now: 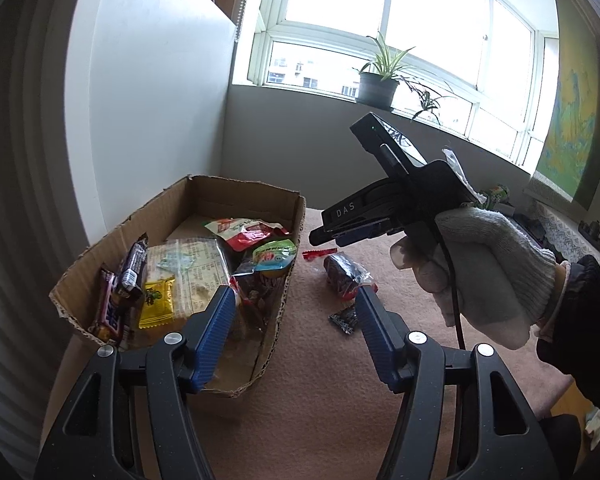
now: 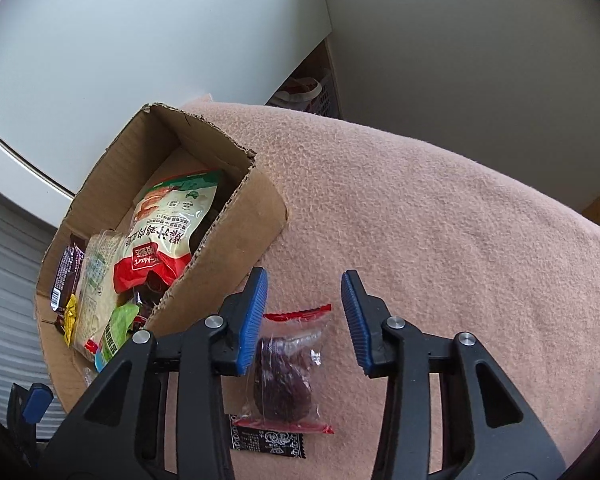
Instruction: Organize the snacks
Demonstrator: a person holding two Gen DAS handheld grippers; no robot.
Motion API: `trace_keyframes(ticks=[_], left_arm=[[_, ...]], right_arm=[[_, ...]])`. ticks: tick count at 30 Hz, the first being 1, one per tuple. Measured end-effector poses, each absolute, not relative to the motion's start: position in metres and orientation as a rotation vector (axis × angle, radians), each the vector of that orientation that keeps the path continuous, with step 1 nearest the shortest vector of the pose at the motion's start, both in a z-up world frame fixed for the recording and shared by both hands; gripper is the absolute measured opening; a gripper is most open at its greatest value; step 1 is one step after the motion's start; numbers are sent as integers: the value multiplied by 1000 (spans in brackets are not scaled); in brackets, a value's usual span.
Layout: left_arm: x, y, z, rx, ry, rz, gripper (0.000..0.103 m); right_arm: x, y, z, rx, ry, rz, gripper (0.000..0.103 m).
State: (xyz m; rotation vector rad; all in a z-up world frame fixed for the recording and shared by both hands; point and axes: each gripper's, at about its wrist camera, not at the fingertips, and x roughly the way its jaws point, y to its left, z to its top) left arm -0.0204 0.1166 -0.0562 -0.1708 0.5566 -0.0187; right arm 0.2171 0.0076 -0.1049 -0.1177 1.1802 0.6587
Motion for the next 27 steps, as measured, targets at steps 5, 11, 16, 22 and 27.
trace_keyframes(ticks=[5,11,16,22,27], left_arm=[[-21,125,-57,-184,557,-8,62],[-20,133,-57,-205,558,-2,62],[-19,123,-57,-185,563,-14,62],[-15,103,-60,-151,579,-38,62],[-10,80,-70,-110,628,-93,62]], right_arm=[[208,22,-120,-195,1223,709,32],[167,19,-119,-370,1207,784,31],[123,15,-118,-575,1147,807,31],[108,-24,-118,-562,1149,781,31],[117,-65,-118,-484,1149,683,31]])
